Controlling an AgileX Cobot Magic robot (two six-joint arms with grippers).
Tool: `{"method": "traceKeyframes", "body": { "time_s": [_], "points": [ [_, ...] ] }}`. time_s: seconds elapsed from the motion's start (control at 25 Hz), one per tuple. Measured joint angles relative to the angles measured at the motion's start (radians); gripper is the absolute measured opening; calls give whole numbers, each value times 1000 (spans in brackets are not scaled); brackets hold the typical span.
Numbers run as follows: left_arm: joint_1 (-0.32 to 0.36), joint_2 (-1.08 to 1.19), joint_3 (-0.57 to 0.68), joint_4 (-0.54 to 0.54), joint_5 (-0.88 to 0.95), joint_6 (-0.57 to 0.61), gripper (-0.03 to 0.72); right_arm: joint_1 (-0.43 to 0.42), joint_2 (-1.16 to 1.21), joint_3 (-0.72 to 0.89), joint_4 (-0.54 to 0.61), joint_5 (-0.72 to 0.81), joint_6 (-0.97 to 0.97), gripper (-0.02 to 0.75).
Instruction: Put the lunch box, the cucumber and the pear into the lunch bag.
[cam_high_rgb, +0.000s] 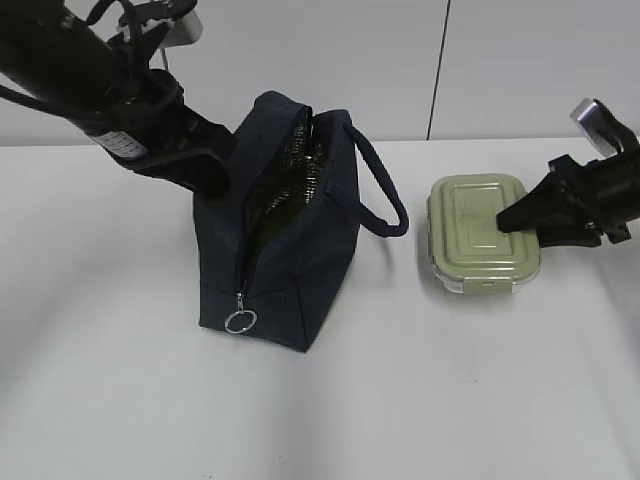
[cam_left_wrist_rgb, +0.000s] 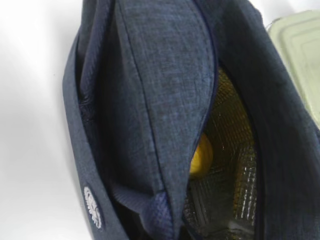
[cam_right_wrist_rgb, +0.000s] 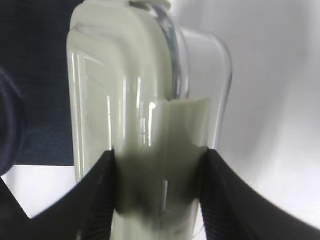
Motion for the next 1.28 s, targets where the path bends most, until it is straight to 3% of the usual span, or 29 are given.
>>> {"method": "traceKeyframes", "body": {
  "time_s": [0.52,0.76,1.04,1.28],
  "points": [
    [0,0,0,0,-1,0,1,0,-169,-18,4,64,44,335],
    [0,0,0,0,0,0,1,12,-230,-41,101,85,72,333],
    [0,0,0,0,-1,0,1,173,-244,-96,124,83,145,333],
    [0,0,0,0,-7,0,1,342,-244,-181,134,-48,233,332]
  ]
}}
